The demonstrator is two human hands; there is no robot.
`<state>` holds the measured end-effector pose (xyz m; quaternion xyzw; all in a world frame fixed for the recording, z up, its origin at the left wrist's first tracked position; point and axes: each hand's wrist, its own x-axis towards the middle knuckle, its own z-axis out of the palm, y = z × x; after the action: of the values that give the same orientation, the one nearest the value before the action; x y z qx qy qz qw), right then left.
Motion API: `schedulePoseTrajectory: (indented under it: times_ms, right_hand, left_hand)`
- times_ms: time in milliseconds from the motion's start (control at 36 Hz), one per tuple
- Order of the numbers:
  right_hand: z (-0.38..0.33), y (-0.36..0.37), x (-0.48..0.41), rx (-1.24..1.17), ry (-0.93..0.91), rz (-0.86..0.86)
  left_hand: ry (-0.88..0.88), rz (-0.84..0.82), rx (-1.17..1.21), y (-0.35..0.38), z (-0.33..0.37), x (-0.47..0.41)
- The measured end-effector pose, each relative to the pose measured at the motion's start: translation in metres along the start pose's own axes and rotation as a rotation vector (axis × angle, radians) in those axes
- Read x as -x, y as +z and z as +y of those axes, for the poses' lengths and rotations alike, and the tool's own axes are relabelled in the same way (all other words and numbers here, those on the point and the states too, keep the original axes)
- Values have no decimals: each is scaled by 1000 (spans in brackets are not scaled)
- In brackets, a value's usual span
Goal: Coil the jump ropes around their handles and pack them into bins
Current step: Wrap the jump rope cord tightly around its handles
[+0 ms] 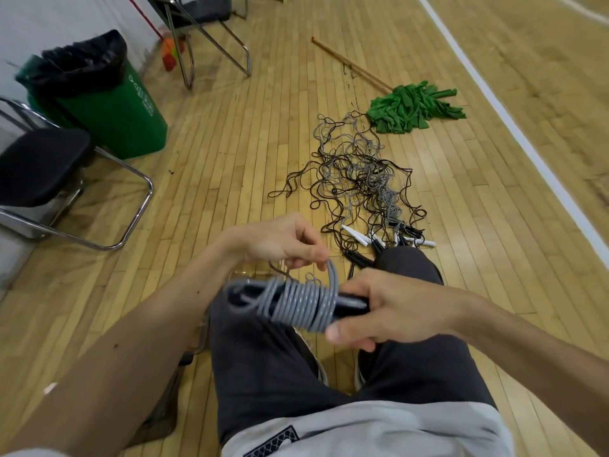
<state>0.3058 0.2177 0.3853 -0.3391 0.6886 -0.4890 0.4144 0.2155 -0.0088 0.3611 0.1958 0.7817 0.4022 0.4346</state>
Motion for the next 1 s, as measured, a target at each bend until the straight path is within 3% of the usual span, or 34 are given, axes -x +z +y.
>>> schedulePoseTrajectory:
  times_ms: [111, 194, 278, 528, 778, 1000]
  right_hand:
    - [-2, -13, 3, -198, -27, 128]
    - [-2, -19, 4, -279, -1, 174]
    - [4, -23, 3, -360, 31, 187]
    - [26, -38, -5, -419, 80, 373]
    - [48, -42, -17, -240, 281, 562]
    - [56, -45, -22, -100, 391, 582]
  left_hand:
    - [-171, 192, 44, -21, -105, -24]
    - [-116, 302, 102, 11, -41, 2]
    - [10, 250, 213, 32, -1, 5]
    - [-4, 212, 456, 62, -1, 12]
    - [-61, 225, 224, 77, 8, 9]
    - [-135, 258, -41, 72, 15, 5]
